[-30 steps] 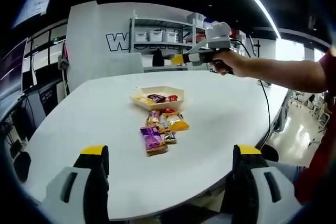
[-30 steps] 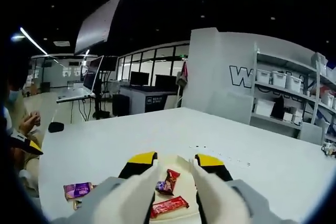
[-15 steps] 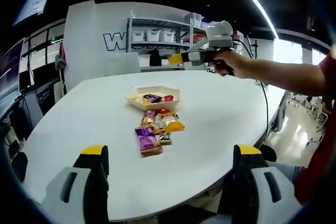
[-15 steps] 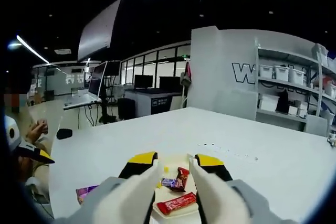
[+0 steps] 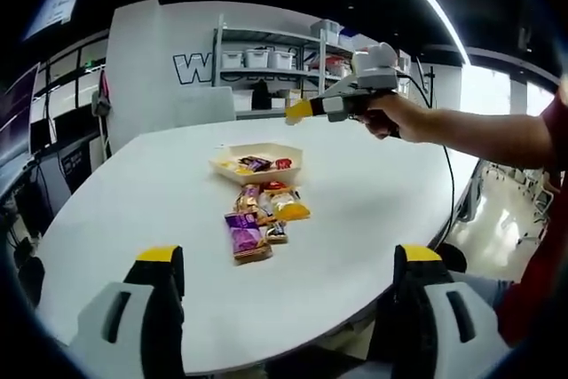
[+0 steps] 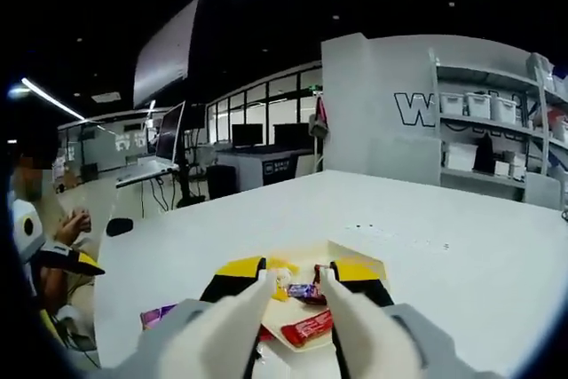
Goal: Place the target food into the container with the food tongs after gripping and lifting it, then release it inside without dropping or visibly crushing the food.
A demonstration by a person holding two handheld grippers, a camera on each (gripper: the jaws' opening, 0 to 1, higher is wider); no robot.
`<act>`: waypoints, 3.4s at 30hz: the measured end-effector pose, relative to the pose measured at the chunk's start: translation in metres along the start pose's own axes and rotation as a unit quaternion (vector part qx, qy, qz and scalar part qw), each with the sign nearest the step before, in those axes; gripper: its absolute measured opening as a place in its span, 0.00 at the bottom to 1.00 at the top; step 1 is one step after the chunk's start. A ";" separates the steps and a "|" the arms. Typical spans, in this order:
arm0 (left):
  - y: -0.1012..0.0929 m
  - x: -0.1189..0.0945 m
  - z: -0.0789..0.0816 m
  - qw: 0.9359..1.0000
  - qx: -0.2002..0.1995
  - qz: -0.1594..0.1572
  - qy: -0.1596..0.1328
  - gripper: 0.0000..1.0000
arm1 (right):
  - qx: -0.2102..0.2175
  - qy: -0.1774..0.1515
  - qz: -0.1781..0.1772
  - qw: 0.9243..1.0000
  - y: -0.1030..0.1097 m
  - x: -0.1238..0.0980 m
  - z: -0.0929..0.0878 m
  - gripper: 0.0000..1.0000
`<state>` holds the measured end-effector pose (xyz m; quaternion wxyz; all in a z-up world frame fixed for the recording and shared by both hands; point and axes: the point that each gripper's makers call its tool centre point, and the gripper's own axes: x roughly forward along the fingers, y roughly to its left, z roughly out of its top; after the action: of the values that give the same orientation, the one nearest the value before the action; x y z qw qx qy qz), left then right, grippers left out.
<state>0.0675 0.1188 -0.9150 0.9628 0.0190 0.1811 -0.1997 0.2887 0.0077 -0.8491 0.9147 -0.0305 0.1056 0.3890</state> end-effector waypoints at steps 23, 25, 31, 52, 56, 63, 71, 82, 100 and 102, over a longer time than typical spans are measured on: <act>-0.001 0.000 0.001 1.000 0.002 -0.001 0.000 0.95 | 0.085 0.010 0.169 0.982 0.066 -0.015 -0.042 0.24; 0.000 -0.001 0.002 1.000 0.003 0.001 0.000 0.95 | 0.086 0.007 0.205 0.975 0.081 -0.020 -0.043 0.24; 0.000 -0.002 0.005 1.000 0.004 0.003 -0.002 0.95 | 0.072 0.024 0.264 0.962 0.112 -0.029 -0.054 0.24; -0.006 -0.004 0.004 1.000 0.007 -0.003 0.001 0.95 | -0.017 0.018 0.312 0.950 0.139 -0.039 -0.067 0.25; -0.003 -0.005 0.001 1.000 0.004 -0.001 0.002 0.95 | -0.037 0.028 0.299 0.953 0.136 -0.032 -0.077 0.25; 0.002 -0.004 -0.003 1.000 0.000 0.000 0.006 0.95 | -0.083 0.048 0.278 0.956 0.131 -0.024 -0.098 0.25; 0.003 -0.001 -0.004 1.000 -0.003 0.000 0.005 0.95 | -0.102 0.045 0.259 0.960 0.122 -0.015 -0.102 0.26; -0.001 0.004 -0.004 1.000 -0.002 -0.004 0.009 0.94 | -0.132 0.050 0.216 0.966 0.106 -0.001 -0.103 0.25; -0.010 0.010 -0.002 1.000 0.005 -0.011 0.013 0.93 | -0.031 0.097 0.180 0.978 0.087 -0.016 -0.105 0.16; -0.010 0.010 -0.002 1.000 0.004 -0.011 0.012 0.93 | -0.028 0.095 0.177 0.979 0.085 -0.020 -0.103 0.16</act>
<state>0.0716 0.1063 -0.9199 0.9582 0.0229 0.1921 -0.2109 0.1962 0.0384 -0.9425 0.8162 -0.0734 0.1845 0.5426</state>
